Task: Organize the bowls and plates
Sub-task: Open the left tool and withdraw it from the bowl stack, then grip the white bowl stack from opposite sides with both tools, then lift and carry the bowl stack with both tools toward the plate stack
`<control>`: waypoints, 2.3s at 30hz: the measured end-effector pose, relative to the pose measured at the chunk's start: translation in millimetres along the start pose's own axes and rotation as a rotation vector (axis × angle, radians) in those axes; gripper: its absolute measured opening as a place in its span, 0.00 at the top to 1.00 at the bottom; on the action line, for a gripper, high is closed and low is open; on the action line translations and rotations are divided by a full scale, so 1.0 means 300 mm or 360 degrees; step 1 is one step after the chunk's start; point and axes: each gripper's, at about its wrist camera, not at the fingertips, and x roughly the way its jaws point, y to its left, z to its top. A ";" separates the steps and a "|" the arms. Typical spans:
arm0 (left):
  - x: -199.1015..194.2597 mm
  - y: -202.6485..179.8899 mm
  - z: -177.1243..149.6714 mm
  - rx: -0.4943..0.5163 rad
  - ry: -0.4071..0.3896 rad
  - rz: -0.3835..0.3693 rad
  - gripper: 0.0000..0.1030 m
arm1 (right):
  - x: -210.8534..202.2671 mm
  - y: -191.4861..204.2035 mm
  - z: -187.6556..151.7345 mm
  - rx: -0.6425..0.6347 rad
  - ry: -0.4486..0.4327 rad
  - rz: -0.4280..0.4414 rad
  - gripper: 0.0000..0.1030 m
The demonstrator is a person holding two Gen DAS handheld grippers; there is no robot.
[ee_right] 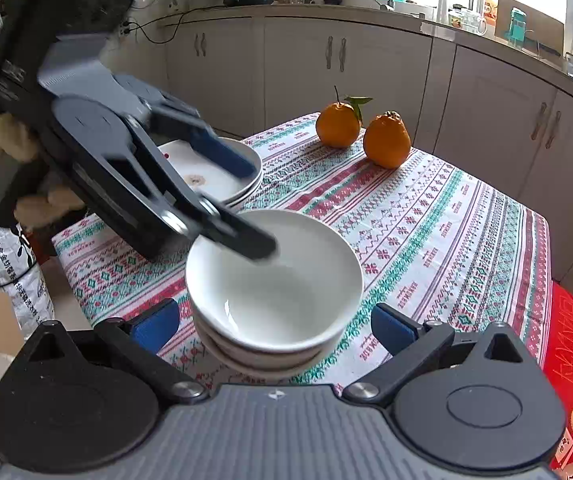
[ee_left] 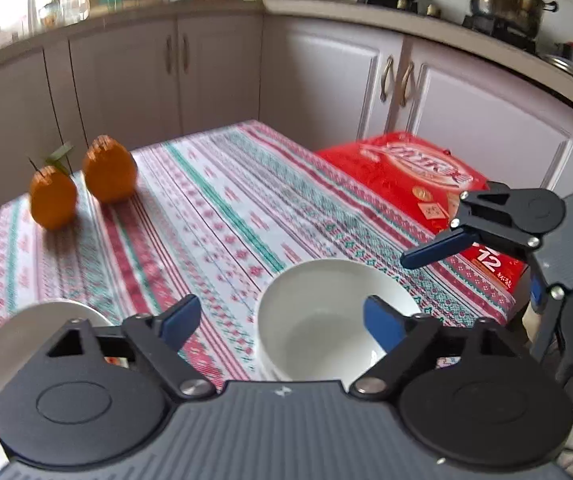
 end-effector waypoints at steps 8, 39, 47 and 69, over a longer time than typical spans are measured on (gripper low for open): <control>-0.082 0.013 -0.139 0.0101 0.0107 -0.0060 0.03 | -0.007 -0.007 -0.070 -0.0095 0.0061 0.0027 0.00; 0.212 -0.019 -0.153 0.0663 0.0341 -0.0394 0.09 | 0.252 -0.072 0.001 -0.0616 0.0359 0.0408 0.06; 0.232 0.004 -0.134 0.0662 0.0363 -0.0501 0.18 | 0.251 -0.075 0.009 -0.0642 0.0396 0.0461 0.12; 0.254 0.015 -0.120 0.0678 0.0406 -0.0568 0.20 | 0.252 -0.079 0.010 -0.0617 0.0415 0.0487 0.15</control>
